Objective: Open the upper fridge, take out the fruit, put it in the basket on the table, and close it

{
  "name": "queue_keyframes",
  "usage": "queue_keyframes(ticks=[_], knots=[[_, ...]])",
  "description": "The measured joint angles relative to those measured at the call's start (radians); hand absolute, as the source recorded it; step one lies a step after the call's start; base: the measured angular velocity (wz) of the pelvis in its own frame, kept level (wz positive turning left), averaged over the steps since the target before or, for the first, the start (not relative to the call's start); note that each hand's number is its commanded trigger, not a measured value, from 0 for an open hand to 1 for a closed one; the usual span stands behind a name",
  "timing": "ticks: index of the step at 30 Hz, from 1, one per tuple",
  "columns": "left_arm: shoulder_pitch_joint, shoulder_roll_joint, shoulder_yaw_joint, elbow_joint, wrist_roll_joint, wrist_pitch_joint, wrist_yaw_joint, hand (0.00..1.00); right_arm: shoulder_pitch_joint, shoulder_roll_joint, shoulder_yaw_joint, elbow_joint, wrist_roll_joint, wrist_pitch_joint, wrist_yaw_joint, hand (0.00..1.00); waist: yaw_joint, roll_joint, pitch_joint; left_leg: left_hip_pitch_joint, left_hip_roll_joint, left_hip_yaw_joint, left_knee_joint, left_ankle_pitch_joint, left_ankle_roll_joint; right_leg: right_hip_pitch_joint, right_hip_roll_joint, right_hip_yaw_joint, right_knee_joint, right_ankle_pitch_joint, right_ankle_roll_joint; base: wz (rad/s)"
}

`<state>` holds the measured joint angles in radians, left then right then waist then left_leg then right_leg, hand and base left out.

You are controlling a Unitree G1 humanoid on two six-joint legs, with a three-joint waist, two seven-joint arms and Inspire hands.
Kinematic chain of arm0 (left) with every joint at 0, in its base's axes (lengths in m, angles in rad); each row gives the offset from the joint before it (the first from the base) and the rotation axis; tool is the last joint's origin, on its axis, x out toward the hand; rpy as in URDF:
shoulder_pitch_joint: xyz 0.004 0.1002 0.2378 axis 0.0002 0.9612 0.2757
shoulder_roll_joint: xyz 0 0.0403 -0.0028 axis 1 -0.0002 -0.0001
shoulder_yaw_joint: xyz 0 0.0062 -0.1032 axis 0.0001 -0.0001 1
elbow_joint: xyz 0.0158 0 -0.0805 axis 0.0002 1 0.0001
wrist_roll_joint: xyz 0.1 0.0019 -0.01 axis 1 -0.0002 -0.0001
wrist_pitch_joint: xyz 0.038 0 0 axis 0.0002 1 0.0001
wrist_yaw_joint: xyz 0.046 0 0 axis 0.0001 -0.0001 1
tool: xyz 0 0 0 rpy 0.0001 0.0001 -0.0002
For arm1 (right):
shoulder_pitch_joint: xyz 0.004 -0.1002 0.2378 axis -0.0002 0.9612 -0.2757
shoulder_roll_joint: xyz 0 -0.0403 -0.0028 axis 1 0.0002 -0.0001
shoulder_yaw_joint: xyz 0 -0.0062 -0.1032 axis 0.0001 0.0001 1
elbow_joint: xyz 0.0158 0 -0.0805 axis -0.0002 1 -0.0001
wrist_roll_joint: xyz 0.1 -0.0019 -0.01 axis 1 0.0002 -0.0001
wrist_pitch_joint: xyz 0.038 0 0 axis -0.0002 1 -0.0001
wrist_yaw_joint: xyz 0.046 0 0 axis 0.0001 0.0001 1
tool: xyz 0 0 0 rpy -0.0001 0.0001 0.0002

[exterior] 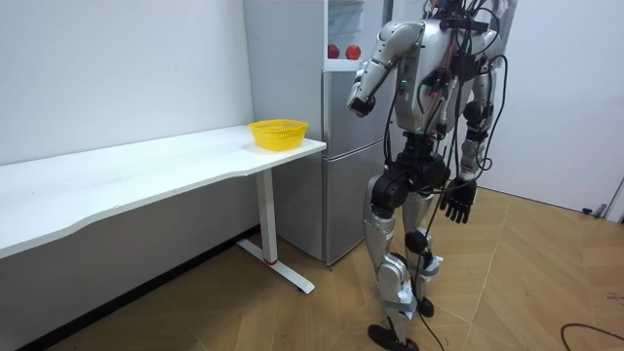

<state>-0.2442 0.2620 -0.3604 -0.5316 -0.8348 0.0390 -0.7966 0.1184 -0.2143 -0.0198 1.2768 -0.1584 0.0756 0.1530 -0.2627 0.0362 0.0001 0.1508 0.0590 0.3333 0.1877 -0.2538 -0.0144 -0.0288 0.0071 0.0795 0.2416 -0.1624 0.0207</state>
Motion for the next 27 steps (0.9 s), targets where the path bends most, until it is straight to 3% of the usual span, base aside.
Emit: queue_keyframes(ticks=[13,21,27], knots=[[-0.003,0.0,0.002,0.0,0.0,0.001,-0.001,0.0,-0.001,0.0,0.0,0.001,0.03,-0.001,0.001,0.0,0.001,-0.002,-0.0026,0.004,0.001,0.015,0.0,0.0,0.0,0.001,0.0,0.002,-0.001,0.004,-0.001,0.0],[-0.003,0.004,0.005,0.002,0.0,0.001,0.0,0.0,-0.001,-0.002,-0.001,0.021,0.035,-0.022,-0.009,0.0,0.019,-0.003,-0.0009,0.031,0.002,0.016,-0.014,0.0,0.0,0.024,0.003,0.001,-0.005,0.004,-0.001,0.01],[-0.003,0.004,0.033,-0.012,-0.002,0.001,0.006,0.0,0.001,-0.002,0.0,0.014,0.031,-0.022,-0.015,0.0,0.034,-0.004,-0.0003,0.016,0.001,-0.007,-0.023,0.0,0.0,0.021,0.004,-0.009,-0.002,0.003,0.0,0.08]])
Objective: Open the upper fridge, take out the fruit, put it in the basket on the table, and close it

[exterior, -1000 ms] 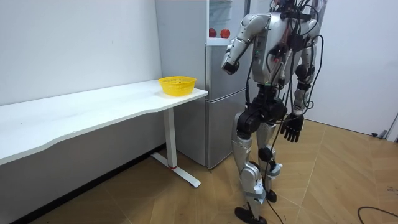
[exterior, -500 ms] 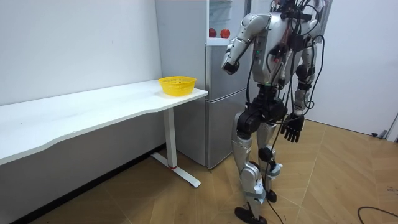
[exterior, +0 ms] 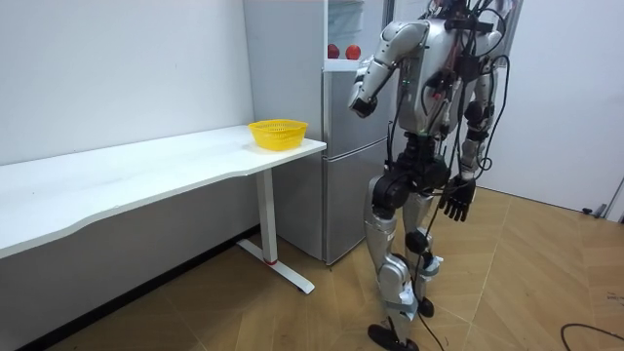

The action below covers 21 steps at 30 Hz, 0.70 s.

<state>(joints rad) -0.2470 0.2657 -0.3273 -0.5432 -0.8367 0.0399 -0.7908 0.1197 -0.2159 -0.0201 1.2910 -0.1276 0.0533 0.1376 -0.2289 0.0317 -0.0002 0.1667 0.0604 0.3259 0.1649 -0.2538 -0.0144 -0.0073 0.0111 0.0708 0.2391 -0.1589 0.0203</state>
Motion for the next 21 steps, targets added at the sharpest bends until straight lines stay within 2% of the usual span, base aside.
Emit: queue_keyframes(ticks=[5,7,9,11,12,16,17,19,20,21], knots=[[0.0,0.002,0.08,-0.045,-0.001,-0.007,0.026,0.0,0.019,-0.002,-0.001,-0.006,-0.026,0.001,-0.037,0.0,0.047,0.003,-0.002,-0.008,0.002,-0.026,0.001,0.0,0.0,-0.006,-0.003,-0.027,0.002,0.0,-0.001,0.14],[0.003,-0.005,0.118,-0.046,0.009,-0.007,0.051,0.0,0.016,-0.002,-0.001,-0.01,-0.052,0.001,-0.042,0.0,0.085,0.005,-0.0034,-0.015,0.002,-0.03,0.004,0.0,0.0,0.0,-0.005,-0.033,0.0,0.0,-0.002,0.06],[0.007,-0.002,0.15,-0.049,0.026,-0.006,0.082,0.0,0.016,-0.002,-0.003,-0.008,-0.061,0.0,-0.048,0.0,0.105,0.007,-0.0045,-0.015,0.001,-0.046,0.006,0.0,0.0,0.011,-0.008,-0.046,-0.004,0.0,-0.002,0.19],[0.037,0.005,0.226,-0.077,0.026,-0.008,0.109,0.0,0.019,-0.001,-0.015,-0.01,-0.08,-0.007,-0.059,0.0,0.127,0.012,-0.0075,-0.014,0.001,-0.056,0.009,0.0,0.0,0.012,-0.009,-0.05,-0.003,-0.002,-0.003,0.16],[0.056,0.007,0.27,-0.088,0.026,-0.023,0.133,0.0,0.02,0.003,-0.026,-0.008,-0.085,-0.012,-0.068,0.0,0.132,0.015,-0.0071,-0.013,0.001,-0.068,0.008,0.001,0.0,0.019,-0.009,-0.058,-0.005,-0.003,-0.003,0.18],[0.109,0.005,0.358,-0.088,0.029,-0.055,0.217,0.0,0.018,0.007,-0.032,0.001,-0.079,-0.021,-0.083,0.0,0.171,0.017,-0.0053,-0.004,0.001,-0.097,0.008,0.001,-0.001,0.049,-0.015,-0.093,-0.018,-0.008,-0.005,0.25],[0.126,0.001,0.395,-0.09,0.063,-0.06,0.242,0.0,0.02,0.01,-0.036,0.01,-0.08,-0.029,-0.093,0.0,0.18,0.013,-0.0026,0.002,-0.002,-0.11,0.008,0.002,-0.002,0.052,-0.019,-0.104,-0.016,-0.014,-0.005,0.26],[0.153,-0.004,0.464,-0.098,0.134,-0.071,0.282,0.0,0.022,0.016,-0.045,0.025,-0.084,-0.031,-0.109,0.0,0.202,0.009,-0.0026,0.003,-0.002,-0.113,0.011,0.002,-0.002,0.052,-0.021,-0.112,-0.015,-0.021,-0.006,0.19],[0.159,-0.003,0.505,-0.1,0.178,-0.08,0.318,0.0,0.031,0.02,-0.046,0.024,-0.089,-0.032,-0.115,0.0,0.212,0.005,-0.0002,0.001,-0.002,-0.124,0.017,0.002,-0.002,0.059,-0.023,-0.126,-0.017,-0.022,-0.007,0.27],[0.168,-0.003,0.544,-0.107,0.226,-0.093,0.368,0.0,0.04,0.024,-0.046,0.021,-0.104,-0.035,-0.116,0.0,0.225,0.004,-0.0016,-0.002,-0.003,-0.141,0.017,0.002,-0.002,0.065,-0.024,-0.138,-0.018,-0.023,-0.007,0.29]])
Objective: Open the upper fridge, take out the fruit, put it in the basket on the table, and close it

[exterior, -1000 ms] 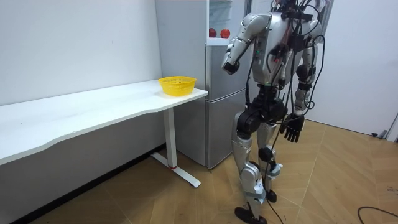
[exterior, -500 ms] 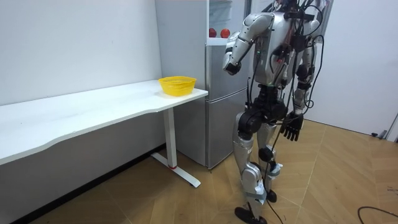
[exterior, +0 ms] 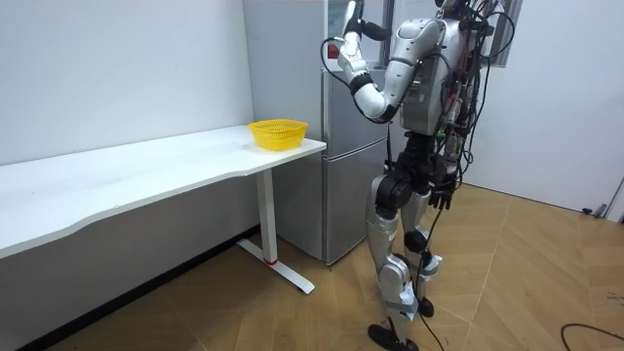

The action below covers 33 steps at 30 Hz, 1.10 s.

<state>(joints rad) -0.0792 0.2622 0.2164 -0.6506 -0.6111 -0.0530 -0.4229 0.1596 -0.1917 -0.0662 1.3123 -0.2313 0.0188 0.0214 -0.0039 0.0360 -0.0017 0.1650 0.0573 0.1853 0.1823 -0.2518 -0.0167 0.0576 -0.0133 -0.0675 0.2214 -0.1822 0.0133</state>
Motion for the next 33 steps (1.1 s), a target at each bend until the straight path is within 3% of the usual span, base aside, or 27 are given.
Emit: queue_keyframes(ticks=[3,8,9,12,17,19,25,28,29,33], knots=[[0.036,-0.007,0.079,-0.006,0.115,-0.042,0.131,0.0,0.023,0.009,-0.024,-0.004,-0.038,-0.006,-0.012,0.0,0.026,-0.001,-0.0031,0.0,-0.003,-0.029,0.001,0.0,0.0,0.015,-0.004,-0.022,-0.002,-0.006,0.001,0.28],[0.083,-0.013,0.232,-0.003,0.231,-0.061,0.345,0.0,0.048,0.019,-0.065,-0.029,-0.047,-0.004,-0.033,0.0,0.067,0.009,-0.0047,0.001,-0.004,-0.055,0.006,0.0,-0.001,0.032,-0.012,-0.059,-0.004,-0.015,-0.001,0.19],[0.115,-0.018,0.263,0.006,0.262,-0.071,0.402,0.0,0.057,0.02,-0.08,-0.033,-0.047,-0.006,-0.045,0.0,0.067,0.007,-0.0016,0.0,-0.006,-0.066,0.005,0.0,-0.001,0.039,-0.015,-0.074,-0.011,-0.015,-0.001,0.29],[0.216,-0.04,0.305,0.062,0.313,-0.08,0.524,0.0,0.06,0.02,-0.086,-0.033,-0.049,-0.003,-0.058,0.0,0.075,0.013,-0.0032,0.004,-0.014,-0.098,0.006,0.0,-0.001,0.059,-0.02,-0.091,-0.018,-0.021,0.005,0.29],[0.377,-0.065,0.315,0.261,0.328,-0.076,0.666,0.0,0.068,0.021,-0.086,-0.033,-0.007,-0.003,-0.073,0.0,0.093,0.017,-0.0015,0.004,-0.022,-0.134,0.008,0.001,-0.001,0.071,-0.031,-0.127,-0.016,-0.035,0.006,0.2],[0.417,-0.089,0.328,0.381,0.323,-0.07,0.733,0.0,0.068,0.018,-0.086,-0.038,-0.007,0.007,-0.077,0.0,0.105,0.015,0.0003,-0.001,-0.023,-0.136,0.009,0.001,-0.001,0.068,-0.031,-0.13,-0.015,-0.04,0.006,0.08],[0.439,-0.137,0.304,0.684,0.29,-0.045,0.794,0.0,0.088,0.021,-0.086,-0.093,-0.013,0.026,-0.063,0.0,0.108,0.005,0.0017,-0.005,-0.028,-0.159,0.012,0.0,-0.001,0.075,-0.037,-0.147,-0.016,-0.042,0.007,0.09],[0.443,-0.136,0.246,0.881,0.278,-0.04,0.806,0.0,0.089,0.023,-0.088,-0.105,-0.015,0.026,-0.052,0.0,0.114,0.001,-0.0029,-0.004,-0.029,-0.16,0.012,0.001,-0.001,0.075,-0.038,-0.147,-0.008,-0.042,0.008,0.0],[0.442,-0.136,0.238,0.926,0.278,-0.041,0.805,0.0,0.089,0.023,-0.088,-0.108,-0.016,0.026,-0.051,0.0,0.112,-0.004,0.0002,-0.003,-0.029,-0.16,0.011,0.001,-0.001,0.075,-0.038,-0.145,-0.006,-0.043,0.009,-0.1],[0.44,-0.146,0.167,1.158,0.268,-0.017,0.785,0.0,0.084,0.024,-0.087,-0.108,-0.013,0.033,-0.023,0.0,0.106,-0.007,-0.0025,-0.004,-0.03,-0.158,0.005,0.0,-0.001,0.065,-0.038,-0.133,-0.001,-0.044,0.01,-0.03]])
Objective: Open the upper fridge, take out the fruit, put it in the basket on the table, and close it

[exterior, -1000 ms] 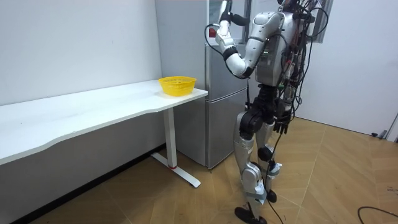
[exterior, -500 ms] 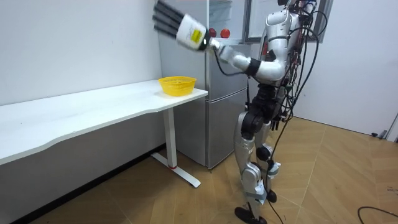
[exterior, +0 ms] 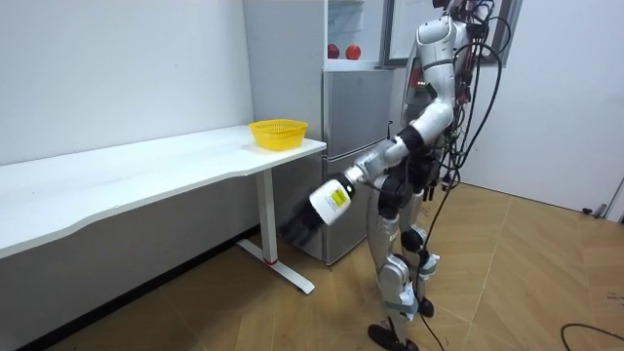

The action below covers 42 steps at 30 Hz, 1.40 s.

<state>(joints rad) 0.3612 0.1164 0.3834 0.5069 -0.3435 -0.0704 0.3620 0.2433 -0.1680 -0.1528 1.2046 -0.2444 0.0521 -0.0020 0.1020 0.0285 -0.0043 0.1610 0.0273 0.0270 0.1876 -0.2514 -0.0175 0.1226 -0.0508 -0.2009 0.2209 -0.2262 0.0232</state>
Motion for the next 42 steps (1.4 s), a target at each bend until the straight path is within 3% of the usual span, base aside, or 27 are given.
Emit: queue_keyframes(ticks=[4,8,10,14,18,23,26,28,31,34,37,42], knots=[[0.002,-0.001,-0.048,0.193,0.003,0.008,-0.046,0.0,0.004,-0.003,0.001,-0.001,0.002,0.014,0.003,0.0,-0.013,-0.001,0.0007,0.006,0.001,0.012,-0.007,-0.001,0.001,0.006,0.001,0.006,-0.002,0.0,0.0,-0.04],[-0.008,-0.008,-0.091,0.407,0.022,0.039,-0.116,0.0,0.001,-0.002,0.0,0.002,0.054,0.016,0.005,0.0,-0.028,-0.003,0.0019,0.013,0.001,0.013,-0.015,-0.001,0.001,0.007,0.002,0.008,0.0,0.0,0.0,-0.01],[0.003,-0.021,-0.101,0.46,0.023,0.061,-0.139,0.0,-0.007,-0.001,-0.002,0.008,0.095,0.017,-0.005,0.0,-0.046,-0.005,0.0026,0.016,0.001,0.014,-0.019,0.0,0.001,0.008,0.002,0.009,-0.002,-0.001,0.001,-0.02],[-0.003,-0.025,-0.133,0.522,0.038,0.072,-0.18,0.0,-0.017,0.002,-0.009,0.015,0.206,0.014,-0.029,0.0,-0.046,-0.007,0.0028,0.016,0.0,0.025,-0.018,0.0,0.001,0.0,0.002,0.02,-0.002,-0.002,0.002,-0.07],[-0.024,-0.021,-0.14,0.568,0.204,0.078,-0.21,0.0,-0.037,0.014,-0.038,-0.01,0.362,0.003,-0.093,0.0,-0.074,-0.019,0.0027,0.016,-0.001,0.028,-0.018,0.0,0.001,-0.005,0.001,0.025,0.002,-0.007,0.003,-0.04],[-0.046,-0.017,-0.179,0.564,0.274,0.077,-0.224,0.0,-0.043,0.023,-0.079,-0.234,0.404,-0.016,-0.204,0.0,-0.102,-0.027,0.0073,0.019,-0.001,0.066,-0.018,0.0,0.001,-0.024,0.002,0.062,0.018,-0.006,0.003,-0.2],[-0.075,0.0,-0.22,0.563,0.298,0.067,-0.226,0.0,-0.045,0.027,-0.078,-0.41,0.425,-0.056,-0.276,0.0,-0.128,-0.033,0.0111,0.016,-0.001,0.079,-0.019,0.0,0.001,-0.031,0.004,0.071,0.016,-0.006,0.004,-0.1],[-0.069,0.001,-0.239,0.534,0.323,0.061,-0.226,0.0,-0.033,0.042,-0.079,-0.586,0.431,-0.07,-0.336,0.0,-0.127,-0.037,0.0092,0.009,0.003,0.107,-0.02,0.0,0.001,-0.05,0.01,0.097,0.019,-0.002,0.003,-0.32],[-0.067,0.001,-0.254,0.526,0.358,0.055,-0.227,0.0,-0.004,0.05,-0.076,-0.817,0.435,-0.102,-0.403,0.0,-0.132,-0.034,0.0068,0.002,0.004,0.112,-0.021,0.0,0.001,-0.066,0.015,0.114,0.017,0.007,0.004,-0.19],[-0.057,0.013,-0.269,0.538,0.36,0.036,-0.226,0.0,0.011,0.07,-0.075,-0.978,0.41,-0.149,-0.47,0.0,-0.142,-0.034,0.0048,0.0,0.007,0.112,-0.022,0.0,0.001,-0.069,0.019,0.117,0.017,0.01,0.002,-0.09],[-0.051,0.015,-0.27,0.563,0.38,0.018,-0.222,0.0,0.018,0.071,-0.075,-1.093,0.381,-0.174,-0.522,0.0,-0.145,-0.032,0.0044,0.0,0.008,0.112,-0.022,0.0,0.001,-0.07,0.021,0.118,0.017,0.01,0.002,-0.03],[-0.022,0.024,-0.284,0.583,0.426,0.015,-0.229,0.0,0.019,0.067,-0.075,-1.292,0.26,-0.225,-0.627,0.0,-0.147,-0.027,0.0018,0.001,0.013,0.115,-0.022,0.0,0.001,-0.078,0.026,0.126,0.016,0.012,-0.001,-0.08]])
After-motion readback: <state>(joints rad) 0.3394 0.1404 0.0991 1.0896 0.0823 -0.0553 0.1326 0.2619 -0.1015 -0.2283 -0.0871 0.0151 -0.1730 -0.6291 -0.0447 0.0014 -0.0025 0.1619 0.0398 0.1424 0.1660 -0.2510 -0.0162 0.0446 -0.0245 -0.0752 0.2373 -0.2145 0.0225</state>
